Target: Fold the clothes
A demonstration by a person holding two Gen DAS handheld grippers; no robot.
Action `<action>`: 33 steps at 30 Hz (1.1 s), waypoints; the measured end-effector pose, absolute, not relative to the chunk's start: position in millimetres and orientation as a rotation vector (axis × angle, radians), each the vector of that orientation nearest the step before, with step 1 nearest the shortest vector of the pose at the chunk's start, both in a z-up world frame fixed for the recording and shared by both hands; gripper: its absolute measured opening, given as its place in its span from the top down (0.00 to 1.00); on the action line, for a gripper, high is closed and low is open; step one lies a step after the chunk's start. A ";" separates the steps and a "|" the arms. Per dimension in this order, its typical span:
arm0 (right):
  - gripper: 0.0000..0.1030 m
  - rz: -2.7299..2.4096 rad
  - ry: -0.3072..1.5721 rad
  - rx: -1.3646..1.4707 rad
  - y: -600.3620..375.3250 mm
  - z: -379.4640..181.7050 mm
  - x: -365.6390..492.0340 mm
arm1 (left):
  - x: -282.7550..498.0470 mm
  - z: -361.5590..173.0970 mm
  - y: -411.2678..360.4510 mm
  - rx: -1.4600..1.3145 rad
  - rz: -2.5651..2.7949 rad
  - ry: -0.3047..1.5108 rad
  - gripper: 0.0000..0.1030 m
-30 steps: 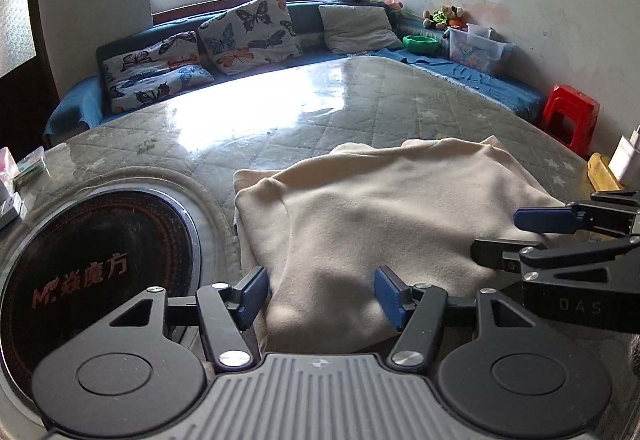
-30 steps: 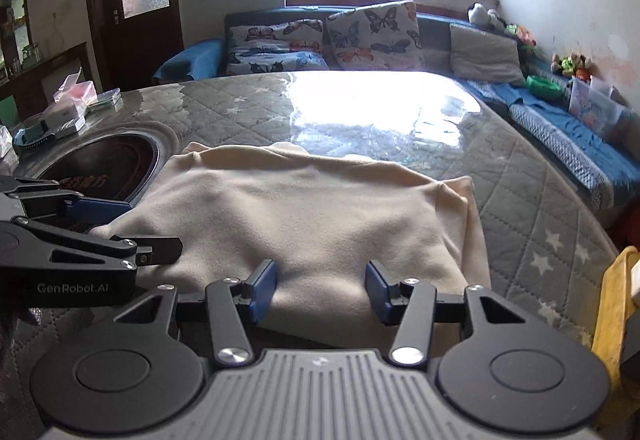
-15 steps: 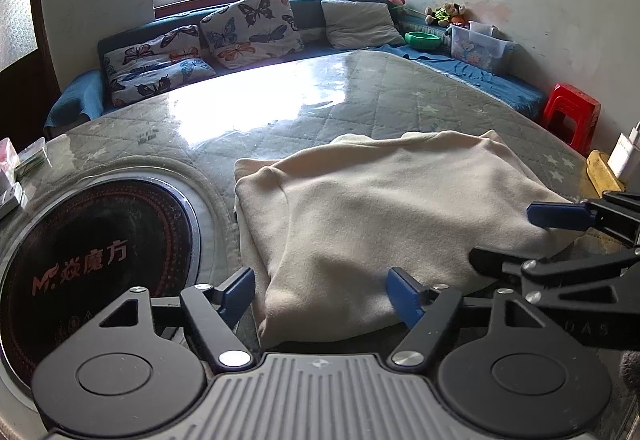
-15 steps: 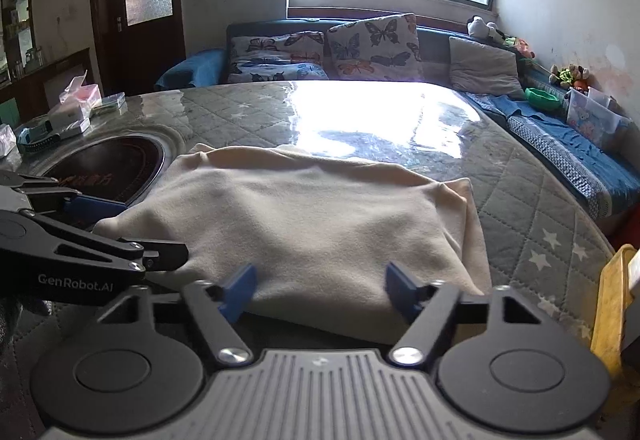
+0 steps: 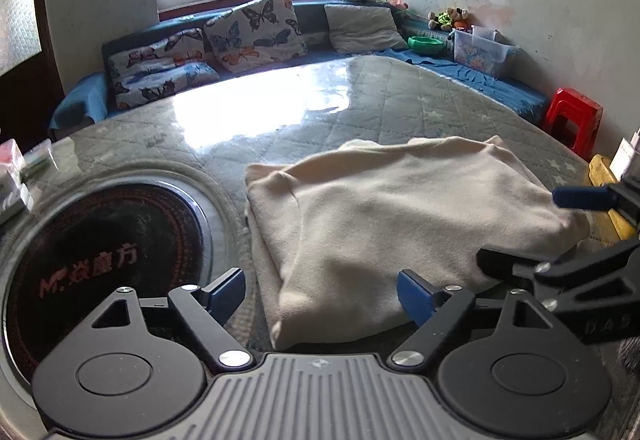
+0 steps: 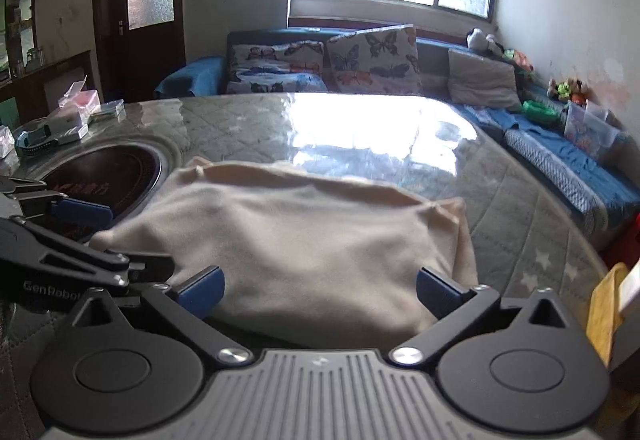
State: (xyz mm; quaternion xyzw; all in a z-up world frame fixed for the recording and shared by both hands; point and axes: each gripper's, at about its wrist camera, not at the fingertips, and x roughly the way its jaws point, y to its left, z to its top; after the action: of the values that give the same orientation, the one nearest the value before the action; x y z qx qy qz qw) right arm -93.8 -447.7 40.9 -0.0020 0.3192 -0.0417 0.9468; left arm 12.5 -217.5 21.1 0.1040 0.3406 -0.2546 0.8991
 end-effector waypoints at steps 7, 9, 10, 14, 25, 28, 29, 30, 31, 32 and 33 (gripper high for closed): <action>0.00 -0.097 0.656 0.004 -454.9 45.1 -79.5 | 14.1 23.1 -208.5 0.206 -0.524 0.689 0.11; 0.00 -0.080 0.667 0.016 -454.5 41.5 -74.0 | 14.1 24.5 -205.5 0.201 -0.528 0.678 0.08; 0.00 -0.070 0.671 0.019 -454.2 40.1 -71.8 | 13.8 25.5 -204.0 0.199 -0.532 0.668 0.05; 0.00 -0.048 0.698 0.039 -454.6 32.9 -63.0 | 11.3 29.7 -198.7 0.183 -0.545 0.617 0.00; 0.00 -0.031 0.775 0.047 -458.9 25.0 -53.5 | 14.7 32.7 -193.9 0.144 -0.545 0.600 0.00; 0.00 -0.023 0.766 0.058 -462.3 29.4 -53.9 | 16.6 33.2 -192.6 0.135 -0.549 0.609 0.00; 0.00 -0.028 0.759 0.051 -462.5 31.5 -53.6 | 17.8 33.0 -191.8 0.131 -0.547 0.613 0.00; 0.00 -0.034 0.752 0.044 -462.7 33.6 -53.3 | 19.2 32.8 -190.9 0.127 -0.545 0.618 0.00; 0.00 -0.038 0.742 0.041 -464.6 36.9 -50.2 | 20.6 32.4 -190.3 0.123 -0.542 0.623 0.00; 0.00 -0.043 0.732 0.037 -466.8 40.2 -46.9 | 22.0 31.9 -190.1 0.121 -0.539 0.629 0.00; 0.00 -0.047 0.721 0.034 -468.9 43.6 -43.6 | 23.2 31.6 -189.9 0.120 -0.535 0.633 0.00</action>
State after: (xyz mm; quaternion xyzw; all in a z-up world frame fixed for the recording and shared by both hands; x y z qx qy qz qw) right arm -43.6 -468.9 43.6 0.0167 0.3529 -0.0231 0.9352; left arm 23.2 -189.9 31.6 0.0581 0.3075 -0.2597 0.9136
